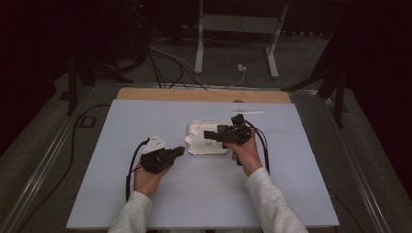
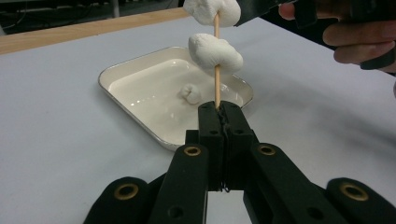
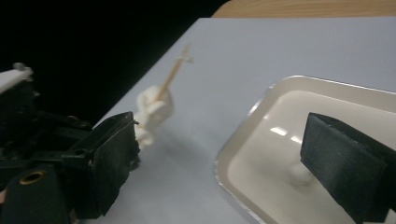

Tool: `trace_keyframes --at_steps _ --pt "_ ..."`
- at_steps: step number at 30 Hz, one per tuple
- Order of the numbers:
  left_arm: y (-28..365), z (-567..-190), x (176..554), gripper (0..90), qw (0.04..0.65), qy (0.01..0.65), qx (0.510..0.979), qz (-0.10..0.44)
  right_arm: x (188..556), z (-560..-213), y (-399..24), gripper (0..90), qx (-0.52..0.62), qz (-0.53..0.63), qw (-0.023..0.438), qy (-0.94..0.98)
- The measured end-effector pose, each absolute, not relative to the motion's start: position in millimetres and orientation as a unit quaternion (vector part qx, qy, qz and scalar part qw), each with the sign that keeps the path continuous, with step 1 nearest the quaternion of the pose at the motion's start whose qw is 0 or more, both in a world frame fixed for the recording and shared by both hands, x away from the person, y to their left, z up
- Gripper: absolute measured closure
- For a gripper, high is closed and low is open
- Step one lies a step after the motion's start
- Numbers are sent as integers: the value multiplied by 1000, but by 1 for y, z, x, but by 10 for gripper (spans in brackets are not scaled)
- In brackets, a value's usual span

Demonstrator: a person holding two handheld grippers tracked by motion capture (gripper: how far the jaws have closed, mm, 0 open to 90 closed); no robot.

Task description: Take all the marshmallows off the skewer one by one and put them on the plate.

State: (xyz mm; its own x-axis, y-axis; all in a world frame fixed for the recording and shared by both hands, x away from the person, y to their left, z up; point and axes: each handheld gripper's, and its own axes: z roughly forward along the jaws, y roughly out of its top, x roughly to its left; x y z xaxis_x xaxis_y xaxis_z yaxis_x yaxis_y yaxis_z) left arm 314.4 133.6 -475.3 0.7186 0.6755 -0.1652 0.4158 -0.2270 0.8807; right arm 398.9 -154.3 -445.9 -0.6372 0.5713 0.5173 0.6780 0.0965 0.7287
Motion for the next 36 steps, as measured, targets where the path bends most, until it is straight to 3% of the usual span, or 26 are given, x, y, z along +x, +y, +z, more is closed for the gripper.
trace_keyframes --at_steps 8,16,19,28,36 --pt "133 -474 314 900 518 350 771 127 394 -442 -144 96 -403 -539 87 -734" --pt "131 -473 312 900 525 345 768 125 391 -443 -134 177 -385 -544 111 -737" --pt "130 -473 312 900 528 342 767 123 390 -445 -130 243 -379 -547 118 -738" --pt "128 -472 311 900 534 339 765 122 391 -450 -123 593 -376 -557 144 -726" --pt "129 -474 312 900 537 339 763 120 390 -449 -124 748 -377 -570 145 -716"
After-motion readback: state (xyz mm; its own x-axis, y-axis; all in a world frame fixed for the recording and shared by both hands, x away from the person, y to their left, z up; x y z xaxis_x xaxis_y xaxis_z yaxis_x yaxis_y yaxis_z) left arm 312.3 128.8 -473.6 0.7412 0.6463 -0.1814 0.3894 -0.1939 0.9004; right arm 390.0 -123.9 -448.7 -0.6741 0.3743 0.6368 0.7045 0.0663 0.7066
